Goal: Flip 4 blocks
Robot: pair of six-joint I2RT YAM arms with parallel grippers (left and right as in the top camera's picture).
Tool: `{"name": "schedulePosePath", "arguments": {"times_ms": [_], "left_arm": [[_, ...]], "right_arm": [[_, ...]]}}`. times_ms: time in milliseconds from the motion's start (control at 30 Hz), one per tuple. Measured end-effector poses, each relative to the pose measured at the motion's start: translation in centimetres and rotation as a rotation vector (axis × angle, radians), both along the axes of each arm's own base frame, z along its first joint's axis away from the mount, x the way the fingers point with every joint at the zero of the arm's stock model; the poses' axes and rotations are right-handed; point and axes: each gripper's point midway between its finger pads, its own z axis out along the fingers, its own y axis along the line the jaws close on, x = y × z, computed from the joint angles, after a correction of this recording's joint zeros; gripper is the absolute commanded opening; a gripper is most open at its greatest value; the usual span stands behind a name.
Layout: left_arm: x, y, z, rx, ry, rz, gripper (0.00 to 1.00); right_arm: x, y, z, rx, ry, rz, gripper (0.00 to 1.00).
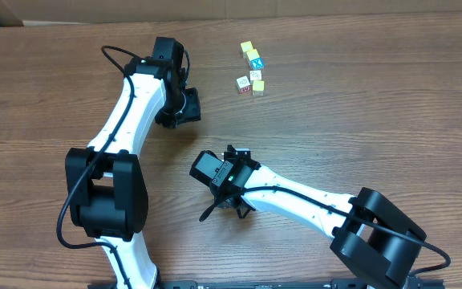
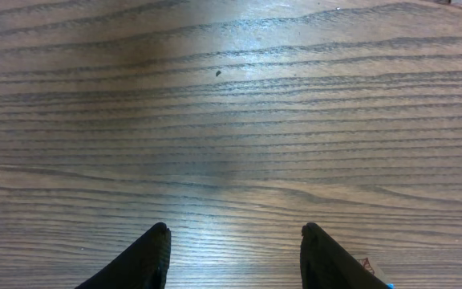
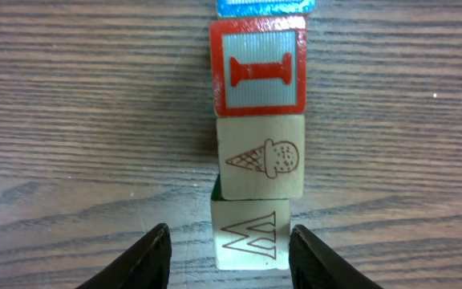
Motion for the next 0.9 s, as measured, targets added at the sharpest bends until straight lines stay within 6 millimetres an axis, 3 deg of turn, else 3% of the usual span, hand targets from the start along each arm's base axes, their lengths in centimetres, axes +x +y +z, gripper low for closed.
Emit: {"name": "schedulePosePath", "arguments": {"times_ms": [600, 900], "left_arm": [[-0.09, 0.00, -0.01, 0.001, 0.003, -0.001, 0.45], [-0.09, 0.00, -0.01, 0.001, 0.003, -0.001, 0.45]], "right_arm": [[-0.24, -0.47, -0.63, -0.013, 0.005, -0.001, 0.40], [-0.38, -0.70, -0.67, -0.023, 0.010, 0.000, 0.45]]}}
